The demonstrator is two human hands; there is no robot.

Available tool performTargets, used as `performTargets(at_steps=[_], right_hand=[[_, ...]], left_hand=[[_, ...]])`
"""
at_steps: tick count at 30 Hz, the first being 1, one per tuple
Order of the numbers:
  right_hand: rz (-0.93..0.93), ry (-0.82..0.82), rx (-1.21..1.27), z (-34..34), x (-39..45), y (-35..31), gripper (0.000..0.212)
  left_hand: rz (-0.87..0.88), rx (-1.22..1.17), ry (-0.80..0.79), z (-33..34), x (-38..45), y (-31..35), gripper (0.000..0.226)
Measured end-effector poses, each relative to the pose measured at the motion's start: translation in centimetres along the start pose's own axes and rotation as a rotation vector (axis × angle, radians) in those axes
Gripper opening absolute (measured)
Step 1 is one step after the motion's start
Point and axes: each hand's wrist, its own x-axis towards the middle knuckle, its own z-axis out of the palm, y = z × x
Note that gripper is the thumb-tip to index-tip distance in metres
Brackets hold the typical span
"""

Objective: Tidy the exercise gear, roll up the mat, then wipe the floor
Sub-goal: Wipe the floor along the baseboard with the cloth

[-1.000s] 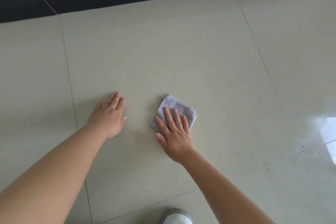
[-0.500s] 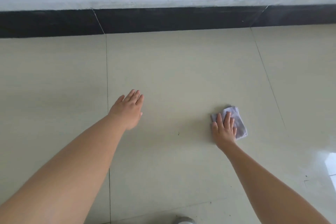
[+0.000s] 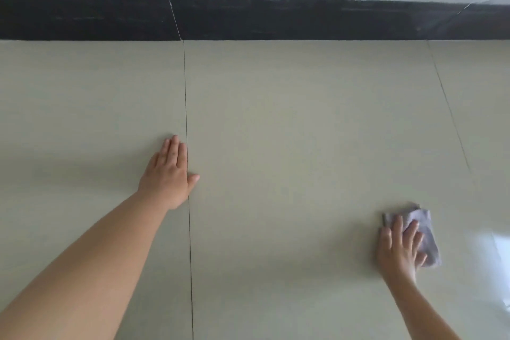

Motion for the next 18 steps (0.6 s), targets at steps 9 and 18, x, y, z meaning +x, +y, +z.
performTargets(at_steps=[9, 18], right_hand=[[-0.279, -0.019, -0.188, -0.3, 14.5, -22.7, 0.050], [-1.093, -0.187, -0.478, 9.6, -2.1, -19.5, 0.062]], left_hand=[[0.035, -0.174, 0.047, 1.5, 0.9, -0.6, 0.073], [0.111, -0.261, 0.199, 2.7, 1.4, -1.4, 0.086]])
